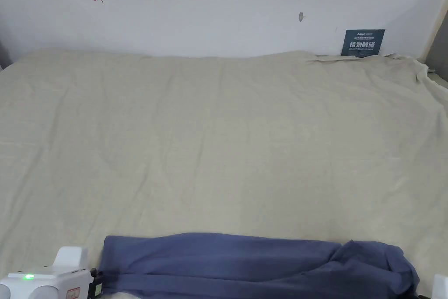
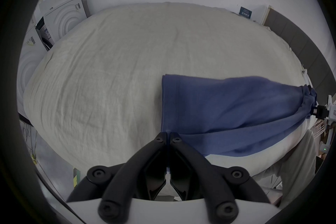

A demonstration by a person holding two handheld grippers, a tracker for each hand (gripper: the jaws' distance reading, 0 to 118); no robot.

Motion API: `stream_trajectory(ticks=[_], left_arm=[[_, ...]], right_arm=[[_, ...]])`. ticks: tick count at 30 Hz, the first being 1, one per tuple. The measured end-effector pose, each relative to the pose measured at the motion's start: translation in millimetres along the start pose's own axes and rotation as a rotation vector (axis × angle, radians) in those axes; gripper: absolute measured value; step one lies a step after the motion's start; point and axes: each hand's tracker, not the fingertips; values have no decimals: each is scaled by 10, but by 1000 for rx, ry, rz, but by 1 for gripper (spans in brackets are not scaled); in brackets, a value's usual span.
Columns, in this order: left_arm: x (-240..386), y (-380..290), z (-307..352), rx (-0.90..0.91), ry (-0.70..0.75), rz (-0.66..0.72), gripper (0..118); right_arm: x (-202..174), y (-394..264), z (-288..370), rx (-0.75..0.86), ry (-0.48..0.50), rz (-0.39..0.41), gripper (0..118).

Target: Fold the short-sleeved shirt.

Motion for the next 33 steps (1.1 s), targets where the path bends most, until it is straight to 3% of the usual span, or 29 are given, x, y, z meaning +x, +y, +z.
stream_trajectory(ticks=[6,10,11,12,13,14,15,26,28,29,31,32,33], left_arm=[[14,16,17,-16,12,32,4],[8,89,159,-11,-39,73,31],[7,126,193,0,-42,83,46],[14,164,245,20,-47,97,77],[39,210,326,39,-50,99,97],[72,258,421,68,-53,100,110],[90,318,501,110,-59,98,115],[366,888,968,413,-32,18,115],[449,932,1002,448,-24,-22,110],[484,939,1008,466,-13,-20,105],[517,915,967,495,-23,-27,80],[536,905,957,509,-32,-30,69],[565,892,942,519,-36,-33,52]], right_arm=[[47,-29,-66,-5,-29,-35,4],[-6,57,111,21,-8,-59,9],[-39,92,174,36,-3,-58,14],[-89,139,247,56,6,-52,36],[-126,198,311,84,14,-40,59],[-166,257,374,122,22,-28,78],[-217,326,452,161,27,-17,95],[-845,941,975,471,38,124,99],[-956,976,999,501,23,155,99],[-998,986,1005,510,17,168,98],[-1106,972,1015,535,-3,184,92],[-1184,959,1038,547,-10,190,85],[-1224,947,1036,556,-16,198,71]])
